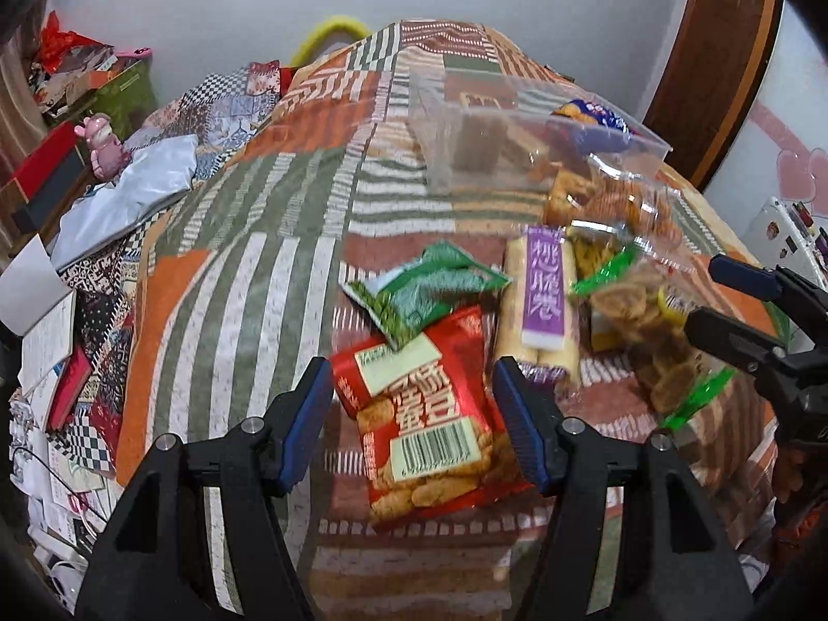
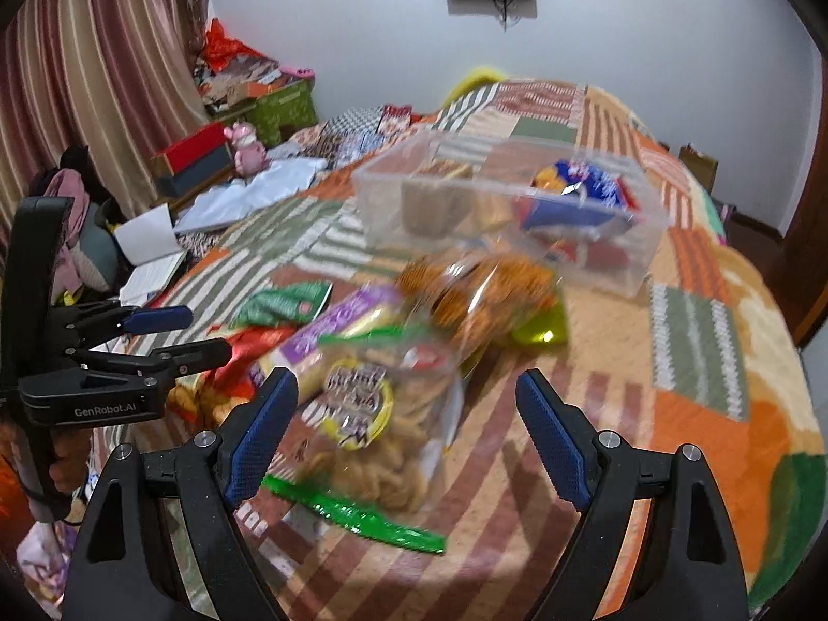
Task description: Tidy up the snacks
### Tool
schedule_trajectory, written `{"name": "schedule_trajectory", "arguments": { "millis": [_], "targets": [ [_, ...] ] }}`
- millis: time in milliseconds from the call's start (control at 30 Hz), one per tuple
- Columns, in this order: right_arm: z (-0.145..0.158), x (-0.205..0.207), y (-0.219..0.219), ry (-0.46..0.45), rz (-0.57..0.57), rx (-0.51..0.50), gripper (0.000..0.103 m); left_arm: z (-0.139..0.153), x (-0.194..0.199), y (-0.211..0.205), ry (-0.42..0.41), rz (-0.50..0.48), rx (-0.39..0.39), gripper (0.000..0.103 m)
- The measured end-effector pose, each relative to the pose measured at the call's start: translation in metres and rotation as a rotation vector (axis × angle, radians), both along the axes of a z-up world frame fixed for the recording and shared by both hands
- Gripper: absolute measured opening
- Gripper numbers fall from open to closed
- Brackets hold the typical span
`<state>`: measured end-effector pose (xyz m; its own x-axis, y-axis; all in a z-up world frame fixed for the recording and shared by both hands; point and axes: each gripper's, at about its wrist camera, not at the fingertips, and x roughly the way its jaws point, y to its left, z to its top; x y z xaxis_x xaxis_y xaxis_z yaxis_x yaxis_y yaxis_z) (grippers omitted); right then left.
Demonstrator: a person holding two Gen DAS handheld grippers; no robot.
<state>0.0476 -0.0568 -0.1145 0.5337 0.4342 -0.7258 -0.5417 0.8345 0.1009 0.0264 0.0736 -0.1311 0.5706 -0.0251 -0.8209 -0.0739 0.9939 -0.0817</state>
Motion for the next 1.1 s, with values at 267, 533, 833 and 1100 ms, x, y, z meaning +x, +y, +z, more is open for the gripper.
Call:
{"name": "schedule_trajectory", "arguments": {
  "millis": [267,533,833,1100],
  "targets": [
    [-0.020,-0.002,0.008,0.052,0.013,0.002,0.082,-0.017,-0.005,0.001,0.020,-0.009,-0.039,0.066],
    [-0.024,0.000,0.008,0.077,0.029,0.032,0.064,-0.030,0.003,0.000,0.037,-0.002,-0.081,0.073],
    [-0.022,-0.005,0.007,0.074,0.045,0.039,0.052,-0.028,-0.003,-0.007,0.000,0.000,-0.028,0.065],
    [-0.015,-0.010,-0.002,0.078,0.044,0.075,0.049,-0.017,-0.021,0.006,-0.013,0.044,-0.029,0.059]
  ]
}}
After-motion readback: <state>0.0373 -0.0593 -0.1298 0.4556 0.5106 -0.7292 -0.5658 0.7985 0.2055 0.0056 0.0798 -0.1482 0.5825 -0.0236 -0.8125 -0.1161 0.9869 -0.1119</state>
